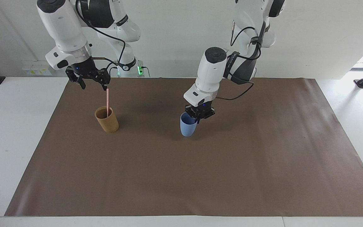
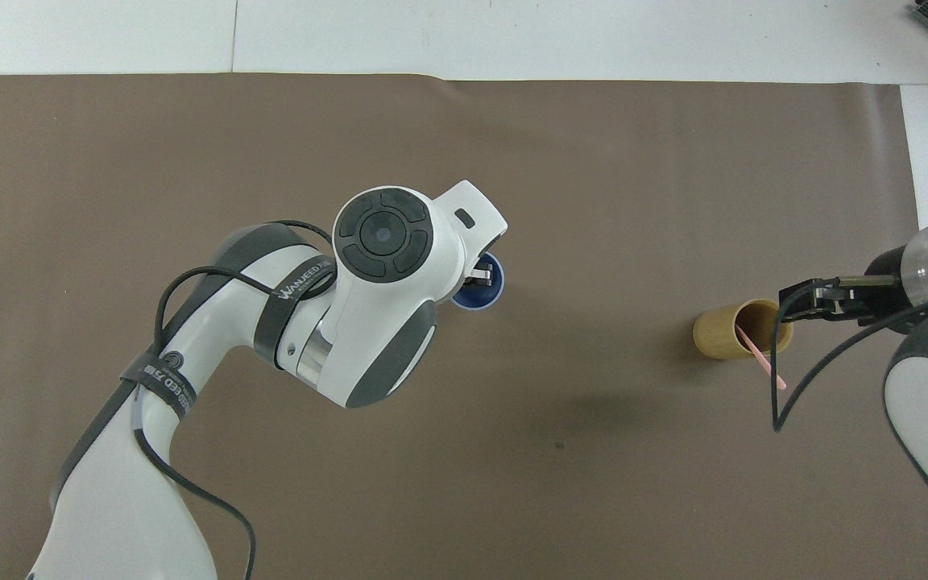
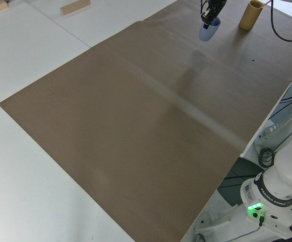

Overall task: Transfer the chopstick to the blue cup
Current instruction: 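Move the blue cup toward center while the right gripper grasps the chopstick, then release the blue cup while the right gripper lifts the pink chopstick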

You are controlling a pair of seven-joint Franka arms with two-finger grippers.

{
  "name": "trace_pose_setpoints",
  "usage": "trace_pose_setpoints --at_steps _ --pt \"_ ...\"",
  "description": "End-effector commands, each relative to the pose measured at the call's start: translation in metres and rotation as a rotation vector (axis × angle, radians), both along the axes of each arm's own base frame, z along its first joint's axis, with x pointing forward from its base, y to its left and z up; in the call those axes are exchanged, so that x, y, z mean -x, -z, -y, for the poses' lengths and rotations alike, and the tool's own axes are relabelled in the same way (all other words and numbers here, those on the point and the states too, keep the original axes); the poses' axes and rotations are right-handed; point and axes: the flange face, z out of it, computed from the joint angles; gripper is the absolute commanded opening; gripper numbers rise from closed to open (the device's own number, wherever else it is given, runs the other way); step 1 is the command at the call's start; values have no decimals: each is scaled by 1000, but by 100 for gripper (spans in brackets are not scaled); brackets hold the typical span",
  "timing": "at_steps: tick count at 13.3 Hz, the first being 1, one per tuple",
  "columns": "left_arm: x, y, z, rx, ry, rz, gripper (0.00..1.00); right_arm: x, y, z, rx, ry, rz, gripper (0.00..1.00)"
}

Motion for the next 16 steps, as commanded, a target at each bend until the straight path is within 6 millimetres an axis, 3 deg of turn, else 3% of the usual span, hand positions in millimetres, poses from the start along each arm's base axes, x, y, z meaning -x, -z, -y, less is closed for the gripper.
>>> trace_pose_setpoints --at_steps 1,3,5,7,9,10,12,13,14,15,16 --pt "6 6 10 -3 8 -9 0 23 33 4 -9 -8 -16 84" --pt "23 22 16 -29 32 -40 0 29 53 3 -8 -11 -46 80" --pt "32 30 25 -38 44 -51 0 42 69 1 -8 -26 -78 66" --pt "35 35 25 -44 38 -60 0 56 78 2 -7 -28 -63 62" --pt "44 48 26 -53 22 -76 0 61 83 1 -6 -31 -68 52" --pt "44 50 26 -39 -43 -70 7 61 83 0 -6 -35 -66 40" --pt "46 52 26 -26 -69 -59 7 56 81 -1 -6 -28 -55 6" --pt "46 53 26 -26 -73 -61 16 54 82 -1 -8 -25 -45 0" --pt "44 51 26 -24 -79 -59 54 51 76 -1 -8 -25 -34 0" --pt "41 47 23 -23 -84 -58 100 48 67 -2 -8 -31 -26 0" --pt "37 35 18 -17 -91 -50 100 45 59 -3 -9 -34 -13 0"
